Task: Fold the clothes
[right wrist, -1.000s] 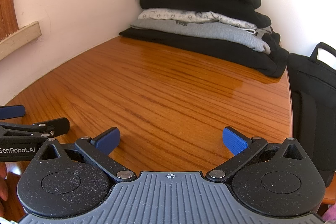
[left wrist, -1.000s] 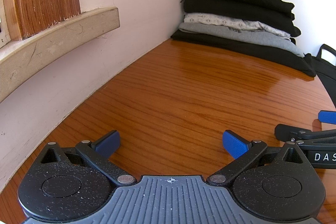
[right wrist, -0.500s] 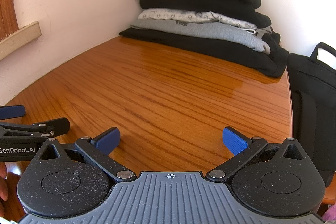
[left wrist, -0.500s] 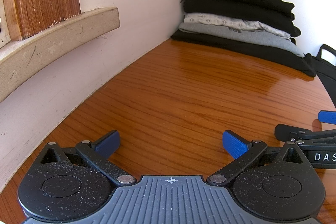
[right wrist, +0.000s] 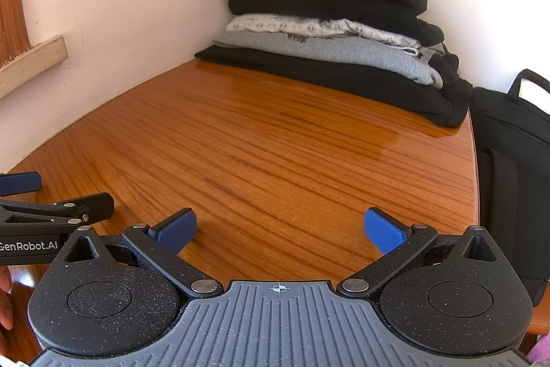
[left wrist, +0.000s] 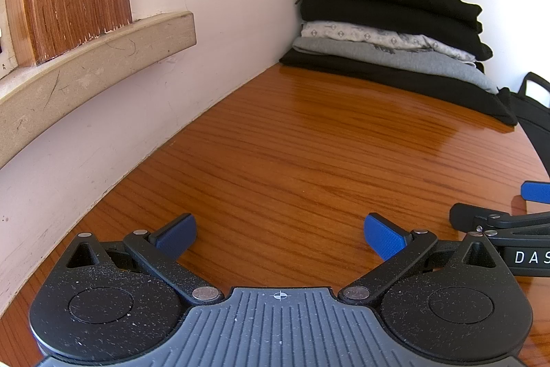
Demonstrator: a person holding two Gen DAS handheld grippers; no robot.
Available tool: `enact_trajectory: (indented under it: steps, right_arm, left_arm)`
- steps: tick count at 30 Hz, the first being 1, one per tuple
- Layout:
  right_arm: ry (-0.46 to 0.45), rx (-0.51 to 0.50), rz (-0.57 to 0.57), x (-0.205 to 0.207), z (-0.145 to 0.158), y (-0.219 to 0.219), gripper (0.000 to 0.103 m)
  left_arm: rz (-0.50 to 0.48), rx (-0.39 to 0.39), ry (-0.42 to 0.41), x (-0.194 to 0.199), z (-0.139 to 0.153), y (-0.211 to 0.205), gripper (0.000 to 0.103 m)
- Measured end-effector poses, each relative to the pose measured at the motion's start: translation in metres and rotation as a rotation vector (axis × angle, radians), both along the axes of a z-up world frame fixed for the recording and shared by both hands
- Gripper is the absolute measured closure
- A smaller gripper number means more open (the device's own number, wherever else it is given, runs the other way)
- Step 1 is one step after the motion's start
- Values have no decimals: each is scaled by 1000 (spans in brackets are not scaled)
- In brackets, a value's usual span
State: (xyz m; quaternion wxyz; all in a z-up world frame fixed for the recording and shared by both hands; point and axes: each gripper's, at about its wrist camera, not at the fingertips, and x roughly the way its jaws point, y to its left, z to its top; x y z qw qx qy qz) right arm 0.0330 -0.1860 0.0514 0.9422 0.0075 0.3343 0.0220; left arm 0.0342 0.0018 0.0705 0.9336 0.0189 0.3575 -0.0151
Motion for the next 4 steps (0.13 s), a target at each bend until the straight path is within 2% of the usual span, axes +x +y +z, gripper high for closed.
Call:
enact_trajectory:
  steps: [4]
  right_arm:
    - [0, 0, -1, 0, 0, 0, 0]
  left_arm:
    - [0, 0, 0, 0, 0, 0, 0]
